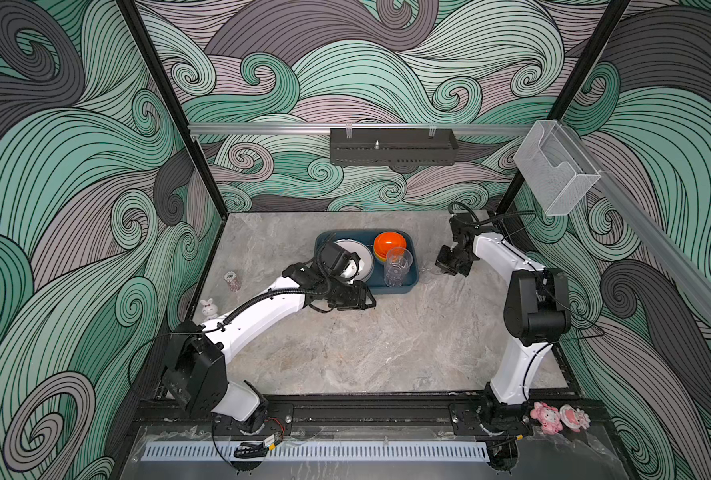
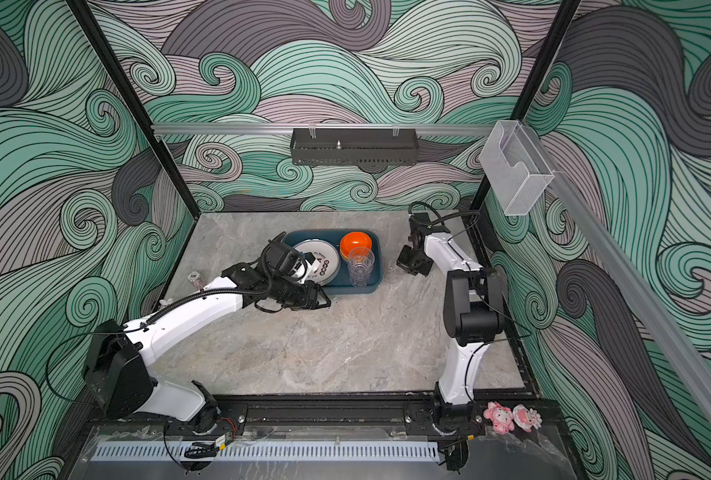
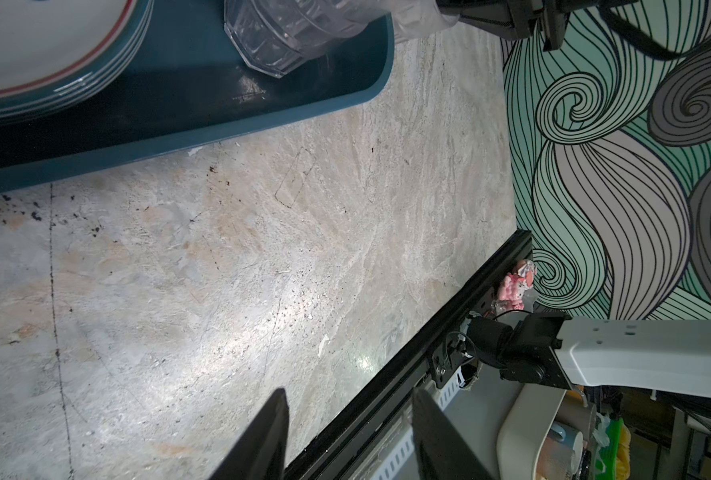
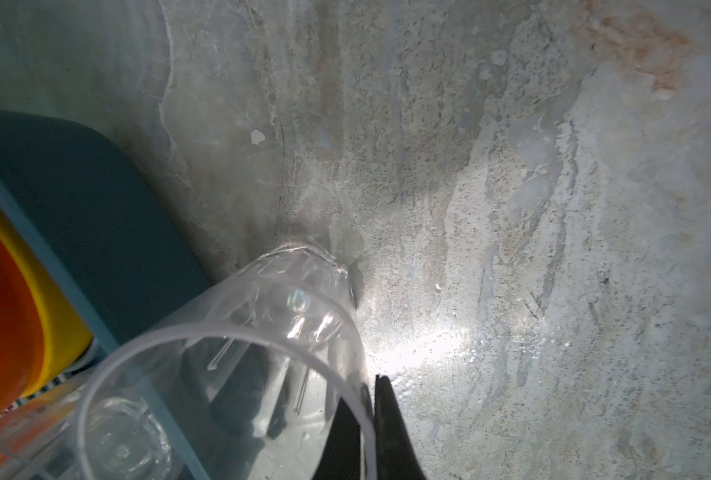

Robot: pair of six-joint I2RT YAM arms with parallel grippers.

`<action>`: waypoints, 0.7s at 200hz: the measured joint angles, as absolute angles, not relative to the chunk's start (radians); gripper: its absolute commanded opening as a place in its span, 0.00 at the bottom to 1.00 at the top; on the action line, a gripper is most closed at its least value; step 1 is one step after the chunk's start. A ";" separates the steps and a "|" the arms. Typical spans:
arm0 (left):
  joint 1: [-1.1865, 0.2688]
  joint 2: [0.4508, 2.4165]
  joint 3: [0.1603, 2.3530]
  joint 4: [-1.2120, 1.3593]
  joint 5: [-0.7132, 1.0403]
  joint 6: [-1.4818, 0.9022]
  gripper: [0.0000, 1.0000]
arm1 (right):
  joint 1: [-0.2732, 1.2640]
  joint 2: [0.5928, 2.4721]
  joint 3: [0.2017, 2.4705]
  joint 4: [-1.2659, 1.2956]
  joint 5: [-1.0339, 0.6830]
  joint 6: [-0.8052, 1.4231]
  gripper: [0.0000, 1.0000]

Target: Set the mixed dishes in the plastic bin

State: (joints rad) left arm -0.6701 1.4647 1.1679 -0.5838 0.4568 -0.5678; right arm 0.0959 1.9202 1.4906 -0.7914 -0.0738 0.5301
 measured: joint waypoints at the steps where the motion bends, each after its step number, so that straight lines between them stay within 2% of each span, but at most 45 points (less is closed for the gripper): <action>1: -0.670 1.465 1.167 -0.583 0.457 -0.568 0.51 | 0.096 1.920 1.490 -0.791 -0.073 0.530 0.01; 57: -0.670 1.460 1.135 -0.585 0.443 -0.568 0.51 | 0.096 1.875 1.444 -0.790 -0.048 0.514 0.00; 140: -0.659 1.448 1.103 -0.585 0.405 -0.591 0.51 | 0.096 1.703 1.432 -0.824 -0.037 0.486 0.00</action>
